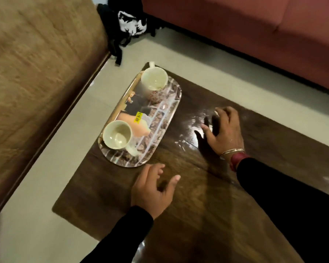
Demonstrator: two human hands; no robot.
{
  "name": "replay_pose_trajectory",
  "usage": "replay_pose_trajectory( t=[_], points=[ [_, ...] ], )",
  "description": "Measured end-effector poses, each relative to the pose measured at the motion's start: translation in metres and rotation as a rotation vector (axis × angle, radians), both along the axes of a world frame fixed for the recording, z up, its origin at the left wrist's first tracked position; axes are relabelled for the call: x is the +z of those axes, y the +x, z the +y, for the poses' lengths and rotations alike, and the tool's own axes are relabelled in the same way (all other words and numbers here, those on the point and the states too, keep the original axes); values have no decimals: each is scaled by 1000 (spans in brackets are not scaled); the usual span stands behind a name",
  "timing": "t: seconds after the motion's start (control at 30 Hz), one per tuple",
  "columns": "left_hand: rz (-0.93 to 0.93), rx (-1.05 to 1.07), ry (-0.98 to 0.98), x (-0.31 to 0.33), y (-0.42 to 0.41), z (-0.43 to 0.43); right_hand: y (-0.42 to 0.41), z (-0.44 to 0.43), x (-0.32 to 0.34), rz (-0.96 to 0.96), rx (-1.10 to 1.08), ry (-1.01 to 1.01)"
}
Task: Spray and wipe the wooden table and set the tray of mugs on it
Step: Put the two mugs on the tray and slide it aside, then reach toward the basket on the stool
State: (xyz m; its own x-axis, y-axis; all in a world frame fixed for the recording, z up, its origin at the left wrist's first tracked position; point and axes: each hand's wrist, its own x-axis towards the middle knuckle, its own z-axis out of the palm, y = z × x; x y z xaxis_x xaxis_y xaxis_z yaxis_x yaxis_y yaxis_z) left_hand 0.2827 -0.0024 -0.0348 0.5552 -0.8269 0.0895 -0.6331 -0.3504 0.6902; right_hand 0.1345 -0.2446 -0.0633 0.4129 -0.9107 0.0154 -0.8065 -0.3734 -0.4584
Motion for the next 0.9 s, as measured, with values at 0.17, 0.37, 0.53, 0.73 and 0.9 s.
replay_pose_trajectory(
  t=[0.17,0.37,0.53,0.73,0.9],
  points=[
    [-197,-420,215,11,-33,-48,-81,36,25,3,-173,-57],
    [-498,-583,434,37,-63,-78,-179,100,46,311,-263,64],
    [-531,-634,412,54,-84,-75,-218,137,59,331,-362,94],
    [-599,-685,423,59,-102,-81,-232,141,69,299,-401,85],
    [-595,-711,441,68,-125,-79,-242,150,79,293,-423,96]
  ],
)
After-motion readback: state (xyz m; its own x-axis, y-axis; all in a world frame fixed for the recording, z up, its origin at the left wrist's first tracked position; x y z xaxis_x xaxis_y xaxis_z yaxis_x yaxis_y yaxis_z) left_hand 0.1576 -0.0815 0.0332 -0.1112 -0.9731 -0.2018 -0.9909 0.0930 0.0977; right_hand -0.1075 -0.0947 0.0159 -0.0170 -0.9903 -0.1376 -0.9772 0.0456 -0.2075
